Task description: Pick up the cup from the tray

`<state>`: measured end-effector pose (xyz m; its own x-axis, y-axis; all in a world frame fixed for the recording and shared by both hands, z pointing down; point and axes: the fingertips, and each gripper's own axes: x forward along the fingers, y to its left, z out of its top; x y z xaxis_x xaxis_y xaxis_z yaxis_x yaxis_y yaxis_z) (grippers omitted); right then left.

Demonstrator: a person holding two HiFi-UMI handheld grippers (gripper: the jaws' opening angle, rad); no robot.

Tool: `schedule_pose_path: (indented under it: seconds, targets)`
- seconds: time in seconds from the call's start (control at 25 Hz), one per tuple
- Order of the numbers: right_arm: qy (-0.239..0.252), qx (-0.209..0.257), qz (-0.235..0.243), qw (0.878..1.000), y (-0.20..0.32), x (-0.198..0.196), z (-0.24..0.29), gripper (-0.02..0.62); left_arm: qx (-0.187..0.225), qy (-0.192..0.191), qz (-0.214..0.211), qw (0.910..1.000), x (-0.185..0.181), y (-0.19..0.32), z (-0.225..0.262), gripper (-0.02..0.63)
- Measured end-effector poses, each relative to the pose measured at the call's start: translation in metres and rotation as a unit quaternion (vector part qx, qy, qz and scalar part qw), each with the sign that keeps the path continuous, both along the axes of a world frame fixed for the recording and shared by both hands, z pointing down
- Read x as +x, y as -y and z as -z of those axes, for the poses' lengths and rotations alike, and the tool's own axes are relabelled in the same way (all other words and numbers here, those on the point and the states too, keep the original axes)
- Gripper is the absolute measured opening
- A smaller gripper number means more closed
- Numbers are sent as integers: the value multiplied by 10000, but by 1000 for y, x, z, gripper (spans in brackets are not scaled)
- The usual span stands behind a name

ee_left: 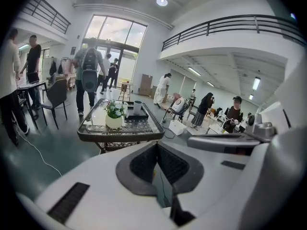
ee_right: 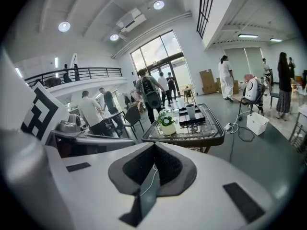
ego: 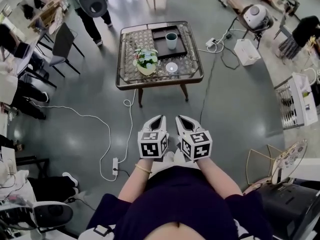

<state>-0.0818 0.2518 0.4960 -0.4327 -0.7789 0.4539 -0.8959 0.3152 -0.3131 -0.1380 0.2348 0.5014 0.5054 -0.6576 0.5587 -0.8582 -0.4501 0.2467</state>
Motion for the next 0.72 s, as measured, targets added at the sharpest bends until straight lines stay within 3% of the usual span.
schedule_pose_path:
  seconds: [0.36,0.72]
  targets:
    - [-46,-53,-3,10000,20,-2,-4,9,-105,2,-68,9999,1,17,-9,8]
    - [-13,45,77,10000,91,11,-6,9,-86,44,-61,9999,20,78,-12,8]
